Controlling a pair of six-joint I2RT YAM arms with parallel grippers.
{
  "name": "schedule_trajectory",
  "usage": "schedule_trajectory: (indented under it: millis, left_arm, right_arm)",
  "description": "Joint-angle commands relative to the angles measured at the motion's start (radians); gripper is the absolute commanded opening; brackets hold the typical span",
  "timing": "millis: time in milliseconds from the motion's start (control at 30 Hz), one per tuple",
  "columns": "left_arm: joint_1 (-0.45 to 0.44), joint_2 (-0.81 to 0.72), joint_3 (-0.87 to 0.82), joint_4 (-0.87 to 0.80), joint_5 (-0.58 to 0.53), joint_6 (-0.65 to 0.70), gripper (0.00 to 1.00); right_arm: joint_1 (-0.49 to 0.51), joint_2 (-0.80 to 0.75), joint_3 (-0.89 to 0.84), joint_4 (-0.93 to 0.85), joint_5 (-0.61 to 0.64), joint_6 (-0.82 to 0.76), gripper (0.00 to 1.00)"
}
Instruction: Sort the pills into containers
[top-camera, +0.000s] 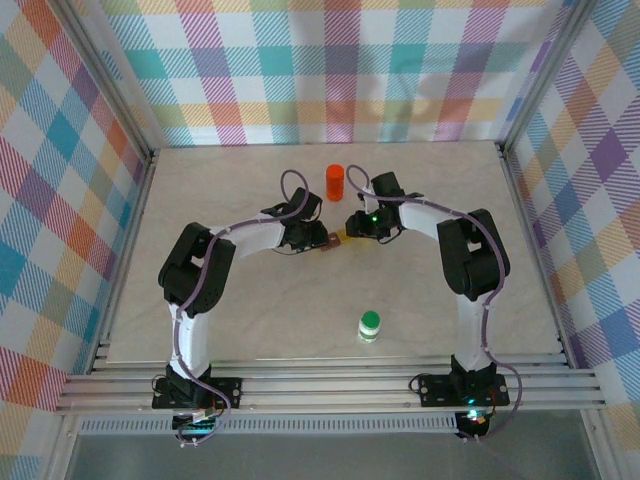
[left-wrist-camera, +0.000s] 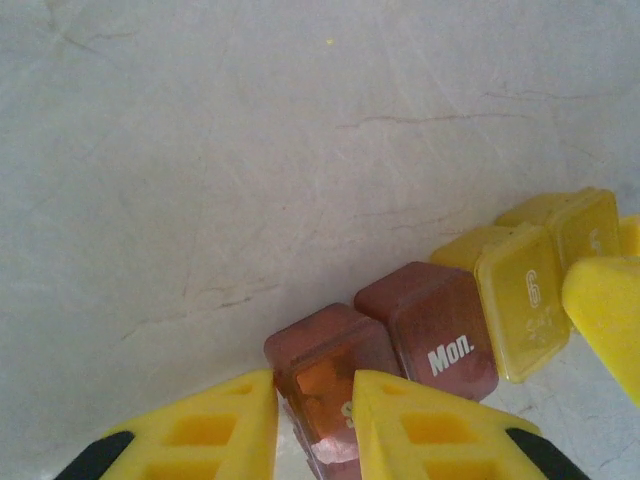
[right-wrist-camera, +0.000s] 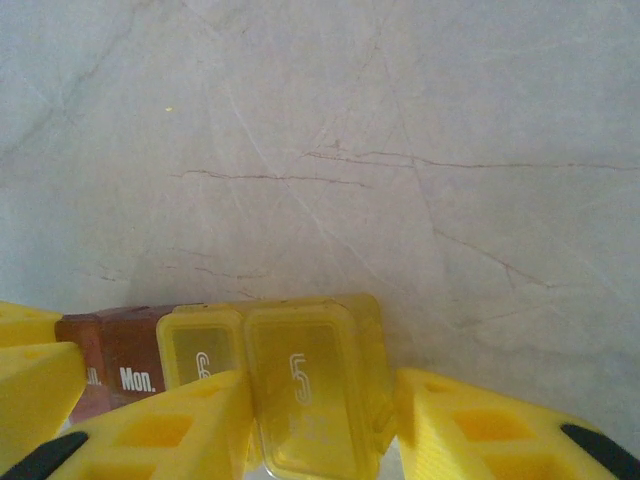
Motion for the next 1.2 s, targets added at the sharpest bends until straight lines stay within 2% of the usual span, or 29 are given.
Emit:
schedule_trajectory:
  millis: [0, 133, 267, 400, 567, 667, 867, 1000, 1167]
  left_arm:
    - [-0.002, 0.105, -0.023, -0.047, -0.003, 0.001, 0.25]
    - [0.001, 0.058, -0.001, -0.072, -0.029, 0.029, 0.25]
    - [0.001, 0.024, 0.056, -0.115, -0.032, 0.056, 0.26]
    - [0.001, -0.042, 0.083, -0.129, -0.057, 0.061, 0.32]
    - [0.002, -0.119, 0.115, -0.183, -0.083, 0.097, 0.36]
    - [0.001, -0.200, 0.080, -0.183, -0.094, 0.126, 0.40]
    - [-0.011, -0.353, -0.012, -0.170, -0.127, 0.204, 0.42]
    - [-0.015, -0.445, -0.118, -0.081, -0.149, 0.267, 0.43]
    - [-0.016, -0.493, -0.212, 0.048, -0.166, 0.323, 0.44]
  right_arm:
    - [0.008, 0.075, -0.008, -0.080, 0.047, -0.030, 0.42]
    - [0.008, 0.064, -0.016, -0.073, 0.041, -0.027, 0.43]
    - [0.008, 0.030, -0.053, -0.023, -0.024, 0.010, 0.43]
    - [0.008, -0.008, -0.085, 0.031, -0.075, 0.056, 0.43]
    - [0.008, -0.020, -0.067, 0.013, -0.060, 0.045, 0.45]
    - [0.008, -0.023, -0.043, -0.031, -0.053, -0.011, 0.47]
    - [0.008, -0.033, 0.000, -0.117, 0.060, -0.108, 0.50]
    - [0.004, -0.034, 0.010, -0.108, 0.092, -0.135, 0.50]
    - [0.001, -0.043, -0.001, -0.070, 0.071, -0.156, 0.50]
